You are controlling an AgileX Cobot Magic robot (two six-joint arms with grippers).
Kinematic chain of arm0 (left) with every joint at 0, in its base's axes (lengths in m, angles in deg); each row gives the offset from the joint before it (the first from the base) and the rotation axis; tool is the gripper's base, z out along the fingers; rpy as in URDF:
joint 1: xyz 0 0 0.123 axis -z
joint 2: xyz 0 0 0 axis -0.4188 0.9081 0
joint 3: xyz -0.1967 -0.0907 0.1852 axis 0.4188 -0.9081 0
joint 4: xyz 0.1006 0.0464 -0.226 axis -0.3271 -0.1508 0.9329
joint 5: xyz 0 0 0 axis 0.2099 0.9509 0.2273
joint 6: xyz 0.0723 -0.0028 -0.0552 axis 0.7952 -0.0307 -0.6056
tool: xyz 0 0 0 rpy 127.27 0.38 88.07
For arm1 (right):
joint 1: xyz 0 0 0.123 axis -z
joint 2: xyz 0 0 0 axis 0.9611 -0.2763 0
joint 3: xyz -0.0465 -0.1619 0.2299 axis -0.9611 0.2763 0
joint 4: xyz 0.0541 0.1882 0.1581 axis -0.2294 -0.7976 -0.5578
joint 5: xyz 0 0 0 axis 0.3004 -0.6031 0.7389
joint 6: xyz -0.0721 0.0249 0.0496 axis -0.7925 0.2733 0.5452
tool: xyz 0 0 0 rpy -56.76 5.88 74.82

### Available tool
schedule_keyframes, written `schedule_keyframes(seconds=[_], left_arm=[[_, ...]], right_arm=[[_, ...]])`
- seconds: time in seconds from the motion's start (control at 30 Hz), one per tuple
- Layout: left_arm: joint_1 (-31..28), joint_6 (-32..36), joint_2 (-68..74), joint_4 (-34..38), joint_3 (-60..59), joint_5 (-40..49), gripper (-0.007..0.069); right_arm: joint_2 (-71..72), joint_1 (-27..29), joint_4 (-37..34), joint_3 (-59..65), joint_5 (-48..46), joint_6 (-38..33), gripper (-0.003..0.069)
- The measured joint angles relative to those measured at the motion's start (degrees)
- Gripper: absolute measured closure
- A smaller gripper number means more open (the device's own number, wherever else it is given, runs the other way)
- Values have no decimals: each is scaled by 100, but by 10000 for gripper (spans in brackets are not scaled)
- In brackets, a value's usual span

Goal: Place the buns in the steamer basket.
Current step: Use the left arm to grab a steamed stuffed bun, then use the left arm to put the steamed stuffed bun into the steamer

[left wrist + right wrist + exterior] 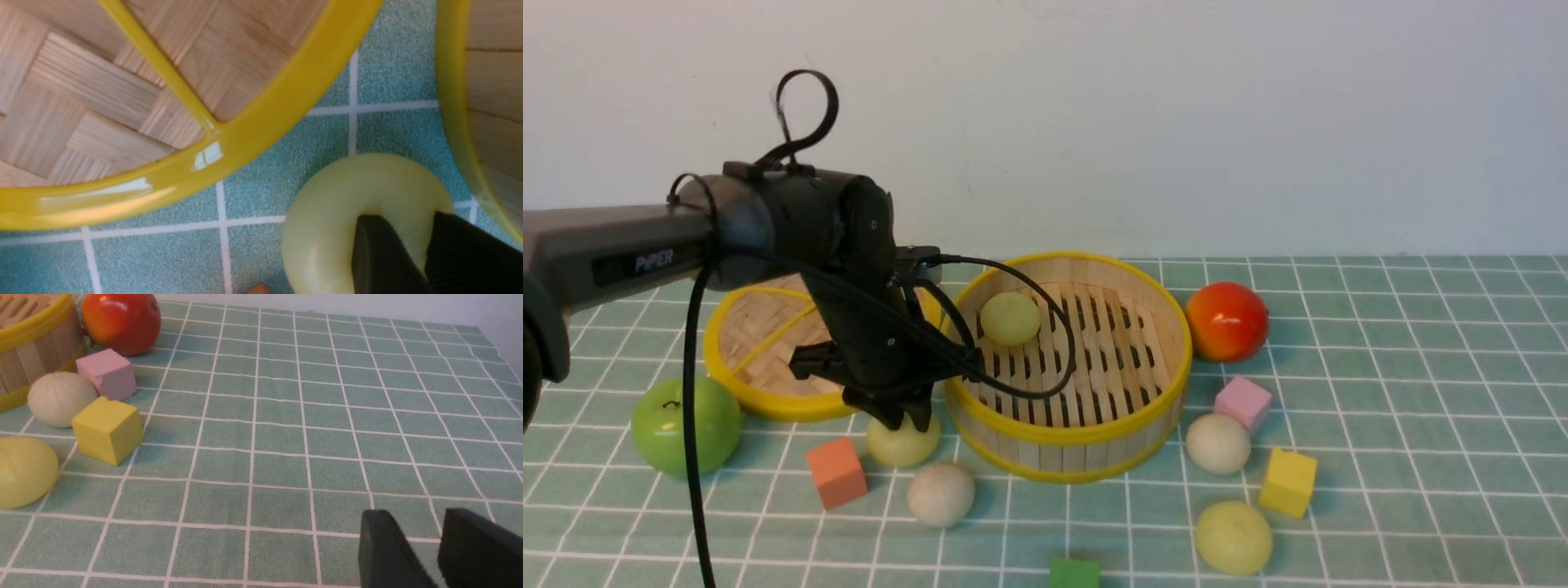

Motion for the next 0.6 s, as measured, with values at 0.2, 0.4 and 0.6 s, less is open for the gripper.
schedule_keyframes(seconds=[0.2, 0.4, 0.6], left_arm=[[0, 0, -39, -22, 22, 171, 596], [0, -2, -527, -145, 5, 305, 635], [0, -105, -1391, -165, 5, 342, 635]], right_arm=[[0, 0, 0, 0, 0, 0, 420], [0, 0, 0, 0, 0, 0, 420], [0, 0, 0, 0, 0, 0, 420]])
